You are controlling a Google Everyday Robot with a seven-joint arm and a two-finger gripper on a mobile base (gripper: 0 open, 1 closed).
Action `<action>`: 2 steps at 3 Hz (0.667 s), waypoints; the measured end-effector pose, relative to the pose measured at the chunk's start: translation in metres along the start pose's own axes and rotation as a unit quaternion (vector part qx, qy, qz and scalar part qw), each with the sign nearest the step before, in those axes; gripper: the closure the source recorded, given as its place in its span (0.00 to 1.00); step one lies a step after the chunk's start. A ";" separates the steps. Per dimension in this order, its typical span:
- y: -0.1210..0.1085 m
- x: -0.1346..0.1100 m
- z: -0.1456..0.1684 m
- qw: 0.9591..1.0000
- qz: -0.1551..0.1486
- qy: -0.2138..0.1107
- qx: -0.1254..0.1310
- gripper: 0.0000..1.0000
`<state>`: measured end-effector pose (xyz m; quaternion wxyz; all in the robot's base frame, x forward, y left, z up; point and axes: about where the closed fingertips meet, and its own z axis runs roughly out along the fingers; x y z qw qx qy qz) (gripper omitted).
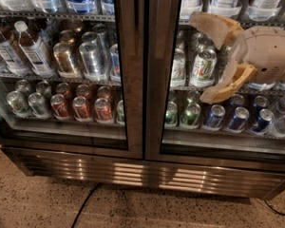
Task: Open right fridge door
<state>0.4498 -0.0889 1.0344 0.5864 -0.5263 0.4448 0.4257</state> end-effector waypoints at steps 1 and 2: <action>0.000 0.000 0.000 1.000 0.000 0.000 0.000 0.00; 0.002 -0.006 0.019 1.000 -0.007 0.005 -0.026 0.00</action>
Offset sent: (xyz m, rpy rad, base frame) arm -0.0040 0.0388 0.0116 -0.0538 -0.0293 0.1039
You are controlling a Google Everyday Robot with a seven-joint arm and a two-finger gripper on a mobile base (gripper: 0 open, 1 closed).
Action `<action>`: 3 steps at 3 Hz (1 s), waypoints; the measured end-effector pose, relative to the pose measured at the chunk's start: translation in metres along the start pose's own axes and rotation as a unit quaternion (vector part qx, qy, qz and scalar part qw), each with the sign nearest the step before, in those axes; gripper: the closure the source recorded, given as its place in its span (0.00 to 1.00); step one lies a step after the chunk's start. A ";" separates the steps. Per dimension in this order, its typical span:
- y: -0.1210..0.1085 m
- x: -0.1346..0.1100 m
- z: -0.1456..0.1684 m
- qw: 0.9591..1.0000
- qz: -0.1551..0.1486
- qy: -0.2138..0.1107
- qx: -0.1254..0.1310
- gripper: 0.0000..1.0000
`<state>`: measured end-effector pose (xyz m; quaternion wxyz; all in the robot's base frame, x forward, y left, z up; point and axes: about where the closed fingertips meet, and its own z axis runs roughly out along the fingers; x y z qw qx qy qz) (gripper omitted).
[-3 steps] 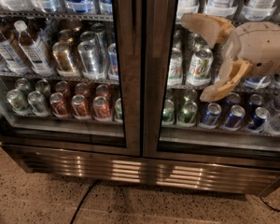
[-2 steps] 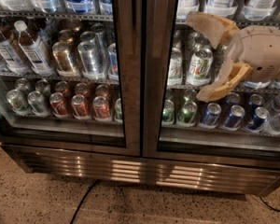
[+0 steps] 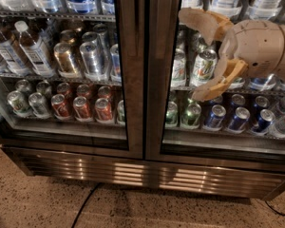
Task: Open right fridge door
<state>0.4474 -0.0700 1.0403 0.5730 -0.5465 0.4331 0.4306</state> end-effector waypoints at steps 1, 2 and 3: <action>0.006 -0.008 0.040 0.999 -0.009 0.011 -0.050 0.00; 0.006 -0.008 0.040 0.999 -0.009 0.011 -0.050 0.00; 0.005 -0.005 0.035 0.999 -0.007 0.009 -0.034 0.00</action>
Offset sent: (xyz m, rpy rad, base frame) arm -0.0082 0.0526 0.0079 -0.0674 -0.0249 0.1216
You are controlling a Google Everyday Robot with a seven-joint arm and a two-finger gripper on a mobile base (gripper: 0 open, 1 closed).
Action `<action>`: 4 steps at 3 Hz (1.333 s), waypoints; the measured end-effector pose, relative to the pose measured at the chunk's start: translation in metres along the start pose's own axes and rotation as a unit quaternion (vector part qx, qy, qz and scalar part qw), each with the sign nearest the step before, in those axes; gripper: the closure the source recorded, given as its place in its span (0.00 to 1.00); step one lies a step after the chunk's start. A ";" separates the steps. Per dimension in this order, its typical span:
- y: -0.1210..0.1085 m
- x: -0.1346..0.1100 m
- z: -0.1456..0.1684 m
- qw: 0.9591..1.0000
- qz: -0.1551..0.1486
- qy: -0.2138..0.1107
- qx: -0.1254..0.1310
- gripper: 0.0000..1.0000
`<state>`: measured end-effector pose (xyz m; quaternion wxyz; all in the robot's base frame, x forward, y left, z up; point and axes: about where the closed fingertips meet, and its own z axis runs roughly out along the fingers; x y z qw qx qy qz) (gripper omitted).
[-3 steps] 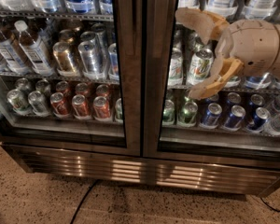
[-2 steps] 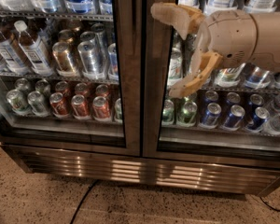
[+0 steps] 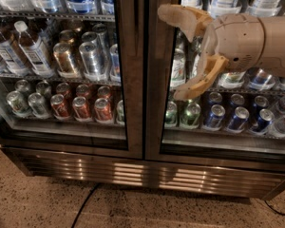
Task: Open right fridge door
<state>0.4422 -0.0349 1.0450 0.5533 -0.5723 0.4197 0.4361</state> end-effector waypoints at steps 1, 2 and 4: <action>0.000 0.002 -0.025 0.999 0.001 -0.007 0.035 0.00; 0.001 0.002 -0.044 0.998 0.001 -0.011 0.058 0.00; 0.000 0.001 -0.043 0.994 -0.010 -0.035 0.100 0.00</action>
Offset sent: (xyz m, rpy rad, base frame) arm 0.0032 -0.0737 -0.0055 0.0798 0.0073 -0.1668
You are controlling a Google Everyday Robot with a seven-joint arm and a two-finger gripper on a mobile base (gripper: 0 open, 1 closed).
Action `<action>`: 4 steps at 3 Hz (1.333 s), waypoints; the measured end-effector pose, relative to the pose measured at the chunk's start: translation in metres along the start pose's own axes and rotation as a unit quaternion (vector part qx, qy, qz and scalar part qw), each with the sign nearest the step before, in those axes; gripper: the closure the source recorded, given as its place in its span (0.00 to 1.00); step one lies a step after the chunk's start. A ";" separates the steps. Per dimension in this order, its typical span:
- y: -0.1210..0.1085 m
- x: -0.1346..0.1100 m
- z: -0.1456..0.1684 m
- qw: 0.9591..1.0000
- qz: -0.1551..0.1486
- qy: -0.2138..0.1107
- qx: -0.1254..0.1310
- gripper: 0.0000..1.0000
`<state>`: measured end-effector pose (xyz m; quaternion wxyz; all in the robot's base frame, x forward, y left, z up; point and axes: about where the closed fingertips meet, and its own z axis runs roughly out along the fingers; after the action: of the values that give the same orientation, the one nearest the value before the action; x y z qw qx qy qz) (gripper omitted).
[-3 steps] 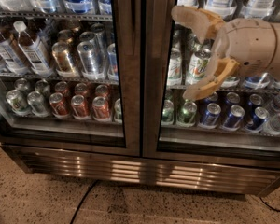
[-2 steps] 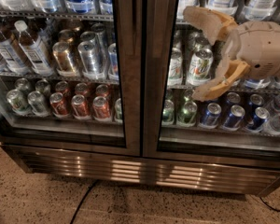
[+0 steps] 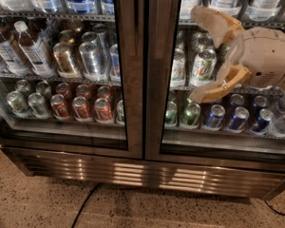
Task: Open right fridge door
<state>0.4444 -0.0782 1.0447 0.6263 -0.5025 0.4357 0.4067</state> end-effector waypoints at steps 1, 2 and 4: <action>-0.002 -0.002 0.003 0.998 -0.022 -0.017 0.064 0.00; -0.002 -0.002 0.003 0.998 -0.022 -0.017 0.064 0.00; -0.028 -0.017 0.034 0.999 -0.032 0.012 0.040 0.00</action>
Offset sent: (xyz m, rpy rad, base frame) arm 0.0005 0.0013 0.0018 0.0545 -0.0266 -0.0928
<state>0.4707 -0.0507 1.0722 0.6533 -0.4952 0.4433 0.3625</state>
